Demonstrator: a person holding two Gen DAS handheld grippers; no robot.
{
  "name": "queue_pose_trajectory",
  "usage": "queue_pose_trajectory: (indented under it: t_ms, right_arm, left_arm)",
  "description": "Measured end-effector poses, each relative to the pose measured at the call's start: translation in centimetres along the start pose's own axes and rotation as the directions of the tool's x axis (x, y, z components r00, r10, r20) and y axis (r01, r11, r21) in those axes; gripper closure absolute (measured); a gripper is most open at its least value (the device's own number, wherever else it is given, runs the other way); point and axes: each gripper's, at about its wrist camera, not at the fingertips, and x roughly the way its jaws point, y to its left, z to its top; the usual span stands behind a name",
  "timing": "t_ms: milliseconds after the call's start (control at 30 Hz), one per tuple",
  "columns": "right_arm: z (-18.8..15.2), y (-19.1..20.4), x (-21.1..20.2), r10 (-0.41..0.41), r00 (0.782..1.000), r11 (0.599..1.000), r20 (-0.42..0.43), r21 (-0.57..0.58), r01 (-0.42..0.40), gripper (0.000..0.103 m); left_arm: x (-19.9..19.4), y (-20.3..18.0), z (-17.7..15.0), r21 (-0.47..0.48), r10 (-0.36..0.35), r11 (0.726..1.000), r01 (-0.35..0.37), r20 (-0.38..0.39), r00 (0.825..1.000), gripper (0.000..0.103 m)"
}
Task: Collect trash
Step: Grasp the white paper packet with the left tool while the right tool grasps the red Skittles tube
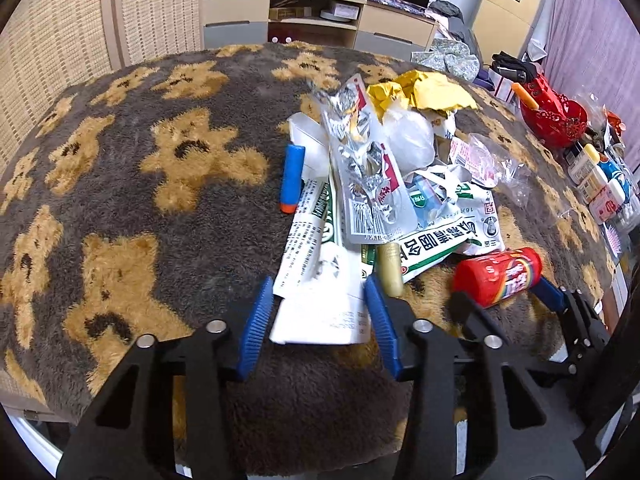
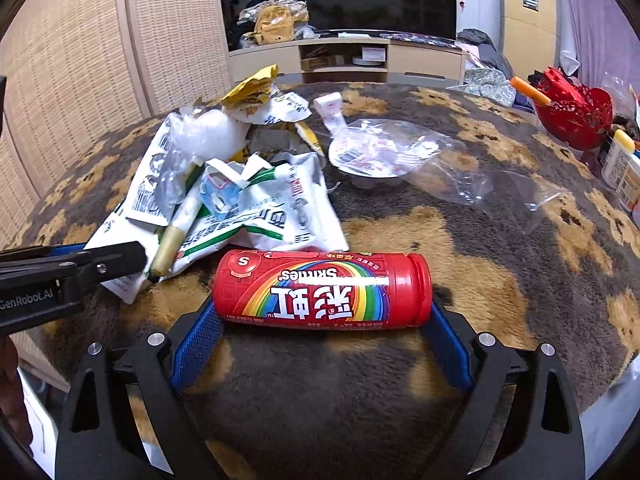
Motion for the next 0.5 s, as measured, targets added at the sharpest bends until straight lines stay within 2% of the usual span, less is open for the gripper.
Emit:
queue_pose_trajectory:
  t_ms: [333,500]
  right_arm:
    - [-0.6,-2.0,-1.9,-0.017,1.000,1.000,-0.005,0.016,0.017,0.010]
    - [-0.8,-2.5,-3.1,-0.008,1.000,1.000,0.001,0.022,0.008,0.010]
  left_arm:
    - [-2.3,0.5,-1.8,-0.016,0.025,1.000,-0.025,0.013,1.000,0.068]
    - [-4.4,0.4,-2.2,-0.018,0.063,0.998,-0.062,0.062,0.996,0.070]
